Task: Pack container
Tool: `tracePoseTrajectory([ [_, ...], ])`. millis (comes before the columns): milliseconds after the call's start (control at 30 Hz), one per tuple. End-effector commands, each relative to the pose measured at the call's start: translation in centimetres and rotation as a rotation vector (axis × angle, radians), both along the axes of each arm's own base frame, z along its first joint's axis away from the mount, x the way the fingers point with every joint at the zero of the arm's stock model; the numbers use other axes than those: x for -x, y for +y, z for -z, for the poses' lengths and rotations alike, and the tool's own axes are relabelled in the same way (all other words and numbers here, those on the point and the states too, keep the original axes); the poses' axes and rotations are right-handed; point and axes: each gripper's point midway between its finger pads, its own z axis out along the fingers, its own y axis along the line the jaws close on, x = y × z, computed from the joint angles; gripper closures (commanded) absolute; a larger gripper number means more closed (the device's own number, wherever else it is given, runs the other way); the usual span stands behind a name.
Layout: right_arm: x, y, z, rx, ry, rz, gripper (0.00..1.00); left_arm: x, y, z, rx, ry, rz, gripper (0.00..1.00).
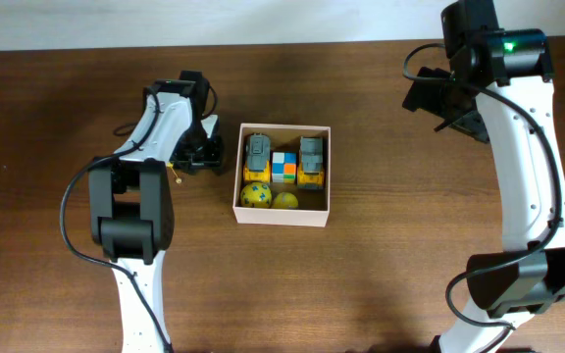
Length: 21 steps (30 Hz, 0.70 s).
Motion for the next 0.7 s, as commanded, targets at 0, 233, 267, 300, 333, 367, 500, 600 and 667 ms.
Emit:
tracePoseTrajectory([
  [0,0.0,-0.3,-0.5,-0.002,-0.016,0.018,0.01,1.4,2.0,1.9,-0.011,0.070,-0.064,0.41],
  [233,0.0,-0.3,-0.5,-0.002,-0.016,0.018,0.01,2.0,4.5,2.4,-0.010,0.094,-0.125,0.41],
  [267,0.0,-0.3,-0.5,-0.002,-0.016,0.018,0.01,1.9,4.9,2.5,-0.010,0.092,-0.135,0.42],
  [300,0.0,-0.3,-0.5,-0.002,-0.016,0.018,0.01,1.9,5.3,2.5,-0.010,0.089,-0.143,0.41],
  [333,0.0,-0.3,-0.5,-0.002,-0.016,0.018,0.01,1.7,5.6,2.5,-0.009,0.085,-0.151,0.41],
  [367,0.0,-0.3,-0.5,-0.002,-0.016,0.018,0.01,1.6,6.0,2.5,-0.012,0.079,-0.159,0.41],
  [500,0.0,-0.3,-0.5,-0.002,-0.016,0.018,0.01,0.9,7.4,2.6,-0.016,0.051,-0.189,0.41],
  [600,0.0,-0.3,-0.5,-0.002,-0.016,0.018,0.01,0.4,8.1,2.7,-0.015,0.027,-0.205,0.41],
  [667,0.0,-0.3,-0.5,-0.002,-0.016,0.018,0.01,-0.1,8.3,2.8,-0.014,0.007,-0.209,0.41],
])
